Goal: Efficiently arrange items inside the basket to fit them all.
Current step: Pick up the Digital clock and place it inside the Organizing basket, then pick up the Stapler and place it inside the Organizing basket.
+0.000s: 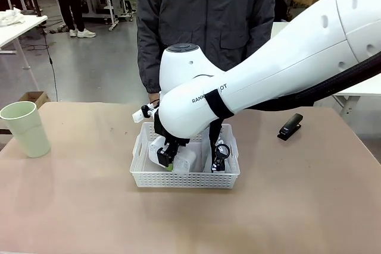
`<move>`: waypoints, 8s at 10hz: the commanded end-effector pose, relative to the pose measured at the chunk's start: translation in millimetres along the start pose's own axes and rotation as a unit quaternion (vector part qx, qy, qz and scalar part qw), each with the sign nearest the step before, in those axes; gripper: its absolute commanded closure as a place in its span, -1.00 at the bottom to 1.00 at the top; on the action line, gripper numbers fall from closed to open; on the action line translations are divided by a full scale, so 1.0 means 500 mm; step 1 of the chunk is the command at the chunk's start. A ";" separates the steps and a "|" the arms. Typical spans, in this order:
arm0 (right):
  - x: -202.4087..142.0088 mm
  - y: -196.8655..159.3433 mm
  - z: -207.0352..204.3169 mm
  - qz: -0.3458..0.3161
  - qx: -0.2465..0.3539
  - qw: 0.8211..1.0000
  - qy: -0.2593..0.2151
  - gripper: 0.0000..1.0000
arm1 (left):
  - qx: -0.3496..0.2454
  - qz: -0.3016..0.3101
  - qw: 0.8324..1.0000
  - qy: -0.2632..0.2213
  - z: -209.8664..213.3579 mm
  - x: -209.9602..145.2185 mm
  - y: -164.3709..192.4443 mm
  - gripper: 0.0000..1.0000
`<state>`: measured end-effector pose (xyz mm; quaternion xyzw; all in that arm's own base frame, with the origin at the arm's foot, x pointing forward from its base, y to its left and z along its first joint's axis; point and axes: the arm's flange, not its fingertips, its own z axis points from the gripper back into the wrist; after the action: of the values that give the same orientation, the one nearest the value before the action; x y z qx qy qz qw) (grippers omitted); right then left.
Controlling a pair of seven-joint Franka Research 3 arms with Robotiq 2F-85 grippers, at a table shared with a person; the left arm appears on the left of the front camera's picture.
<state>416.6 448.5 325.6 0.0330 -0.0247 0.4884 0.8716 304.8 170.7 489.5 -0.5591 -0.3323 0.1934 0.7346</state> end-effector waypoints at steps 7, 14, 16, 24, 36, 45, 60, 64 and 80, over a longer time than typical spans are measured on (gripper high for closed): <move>0.006 0.005 0.026 -0.012 -0.010 1.000 0.011 -1.00 | -0.008 -0.008 1.000 -0.001 0.000 0.000 -0.001 -1.00; -0.299 -0.031 0.325 -0.252 0.121 0.958 -0.055 -1.00 | -0.008 -0.008 1.000 -0.001 0.000 0.000 -0.001 -1.00; -0.441 -0.069 0.350 -0.308 0.201 0.927 -0.077 -1.00 | -0.008 -0.008 1.000 -0.001 0.000 0.000 -0.001 -1.00; -1.004 -0.184 0.059 -0.449 0.455 0.670 -0.377 -1.00 | -0.008 -0.008 1.000 -0.001 0.000 0.000 -0.001 -1.00; -1.014 -0.423 0.177 -0.469 0.440 0.669 -0.373 -1.00 | -0.008 -0.008 1.000 -0.001 0.000 0.000 -0.001 -1.00; -1.014 -0.423 0.177 -0.469 0.440 0.669 -0.373 -1.00 | -0.008 -0.008 1.000 -0.001 0.000 0.000 -0.001 -1.00; -0.926 -0.359 0.425 -0.579 0.062 0.778 -0.236 -1.00 | -0.008 -0.008 1.000 -0.001 0.000 0.000 -0.001 -1.00; -0.708 -0.323 0.457 -0.569 -0.083 0.809 -0.122 -1.00 | -0.008 -0.008 1.000 -0.001 0.000 0.000 -0.001 -1.00; -0.525 -0.616 0.240 -0.554 -0.086 0.826 -0.064 -1.00 | -0.008 -0.008 1.000 -0.001 0.000 0.000 -0.001 -1.00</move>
<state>528.8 51.1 417.7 0.0019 -0.0855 -0.0968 0.9916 305.2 170.7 489.1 -0.5588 -0.3317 0.1935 0.7351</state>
